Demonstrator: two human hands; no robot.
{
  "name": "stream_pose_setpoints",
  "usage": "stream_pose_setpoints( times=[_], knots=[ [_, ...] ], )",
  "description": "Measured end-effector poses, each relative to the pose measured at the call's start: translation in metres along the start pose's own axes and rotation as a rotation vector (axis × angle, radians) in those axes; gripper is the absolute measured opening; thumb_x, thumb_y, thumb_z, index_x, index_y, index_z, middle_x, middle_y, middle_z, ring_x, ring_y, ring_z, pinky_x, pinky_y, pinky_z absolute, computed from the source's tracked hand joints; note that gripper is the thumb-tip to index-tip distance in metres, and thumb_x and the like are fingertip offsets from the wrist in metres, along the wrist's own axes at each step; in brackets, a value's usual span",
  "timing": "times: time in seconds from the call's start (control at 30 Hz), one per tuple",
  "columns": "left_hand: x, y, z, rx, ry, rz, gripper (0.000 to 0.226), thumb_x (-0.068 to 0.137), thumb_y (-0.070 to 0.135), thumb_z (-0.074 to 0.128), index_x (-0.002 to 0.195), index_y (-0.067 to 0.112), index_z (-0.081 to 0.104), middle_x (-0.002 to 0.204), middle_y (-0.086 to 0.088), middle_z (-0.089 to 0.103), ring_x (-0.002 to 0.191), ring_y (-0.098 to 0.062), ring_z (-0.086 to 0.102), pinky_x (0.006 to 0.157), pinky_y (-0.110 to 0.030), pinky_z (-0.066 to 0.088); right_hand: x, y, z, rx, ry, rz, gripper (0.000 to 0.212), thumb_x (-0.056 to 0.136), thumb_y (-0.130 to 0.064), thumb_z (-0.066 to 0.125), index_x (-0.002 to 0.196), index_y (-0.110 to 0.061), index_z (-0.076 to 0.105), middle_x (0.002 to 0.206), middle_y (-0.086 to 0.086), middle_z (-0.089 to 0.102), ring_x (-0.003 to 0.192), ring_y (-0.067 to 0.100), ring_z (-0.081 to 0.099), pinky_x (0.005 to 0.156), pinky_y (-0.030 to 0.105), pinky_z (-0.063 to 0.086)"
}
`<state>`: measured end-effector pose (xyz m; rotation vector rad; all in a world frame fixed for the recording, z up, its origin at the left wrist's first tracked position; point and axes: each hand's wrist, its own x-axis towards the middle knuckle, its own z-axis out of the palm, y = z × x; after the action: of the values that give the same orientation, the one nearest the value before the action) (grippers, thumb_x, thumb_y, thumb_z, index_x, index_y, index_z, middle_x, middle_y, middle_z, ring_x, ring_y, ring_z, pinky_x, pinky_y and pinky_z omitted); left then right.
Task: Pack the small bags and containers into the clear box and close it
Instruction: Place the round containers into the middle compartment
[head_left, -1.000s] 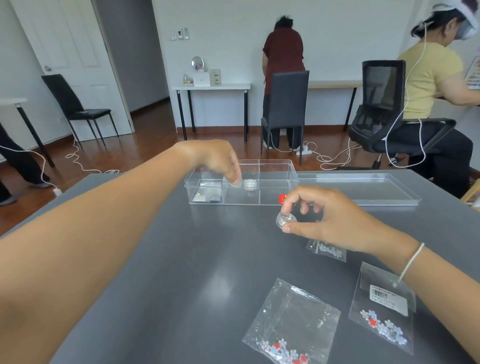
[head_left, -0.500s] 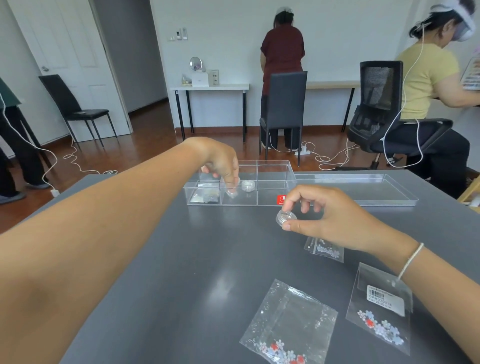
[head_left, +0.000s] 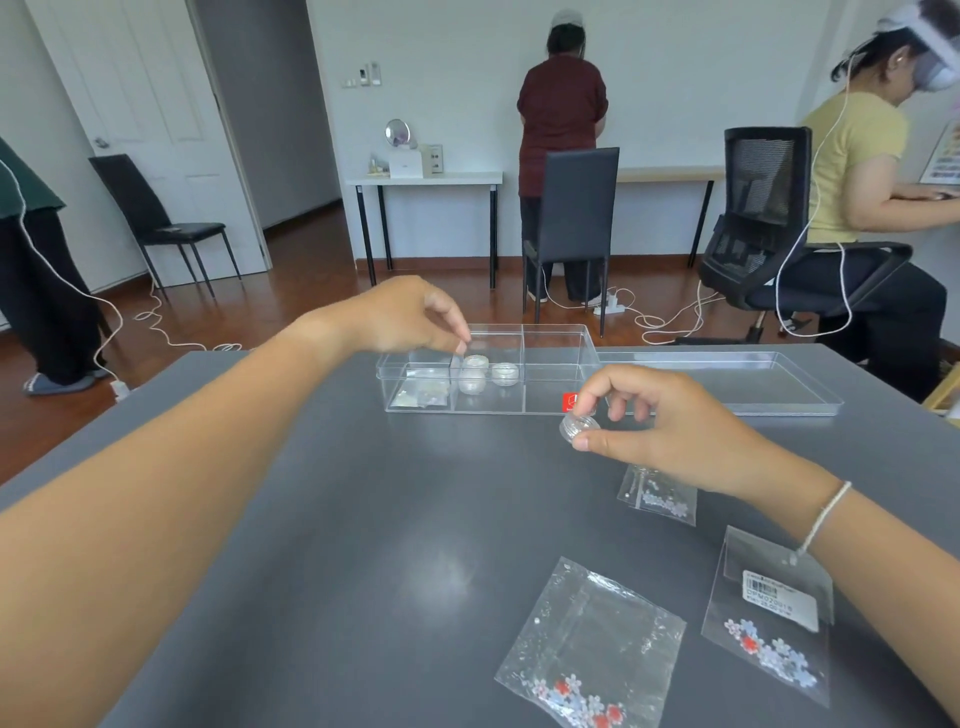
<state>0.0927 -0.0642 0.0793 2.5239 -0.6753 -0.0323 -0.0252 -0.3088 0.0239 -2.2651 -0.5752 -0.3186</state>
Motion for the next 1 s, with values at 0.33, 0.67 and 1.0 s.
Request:
stream_pose_setpoints(
  times=[0.33,0.67,1.0],
  knots=[
    [-0.053,-0.057,0.025,-0.189,0.31,-0.053,0.012,0.076,0.03,0.07,0.086,0.037,0.066,0.112,0.016,0.059,0.087,-0.015,0.053,0.076,-0.011,0.036,0.075,-0.019,0.001,-0.018,-0.007,0.051,0.013,0.073,-0.025,0.073,0.078,-0.024,0.061,0.074,-0.021,0.063,0.061,0.007,0.05,0.054,0.005,0.037],
    [-0.059,-0.068,0.03,-0.186,0.364,-0.012,0.017,0.079,0.02,0.068,0.087,0.035,0.067,0.117,0.014,0.054,0.089,0.002,0.053,0.071,0.008,0.029,0.136,-0.007,0.026,-0.294,-0.281,0.211,0.011,0.071,-0.017,0.073,0.078,-0.017,0.064,0.074,-0.014,0.056,0.078,0.01,0.054,0.066,0.024,0.041],
    [-0.059,-0.07,0.031,-0.176,0.381,0.003,0.018,0.078,0.022,0.068,0.086,0.038,0.067,0.114,0.015,0.056,0.085,0.007,0.053,0.071,0.008,0.03,0.142,-0.007,0.029,-0.349,-0.439,0.241,0.016,0.069,-0.021,0.075,0.062,-0.025,0.061,0.074,-0.01,0.061,0.071,0.004,0.053,0.059,0.02,0.039]
  ],
)
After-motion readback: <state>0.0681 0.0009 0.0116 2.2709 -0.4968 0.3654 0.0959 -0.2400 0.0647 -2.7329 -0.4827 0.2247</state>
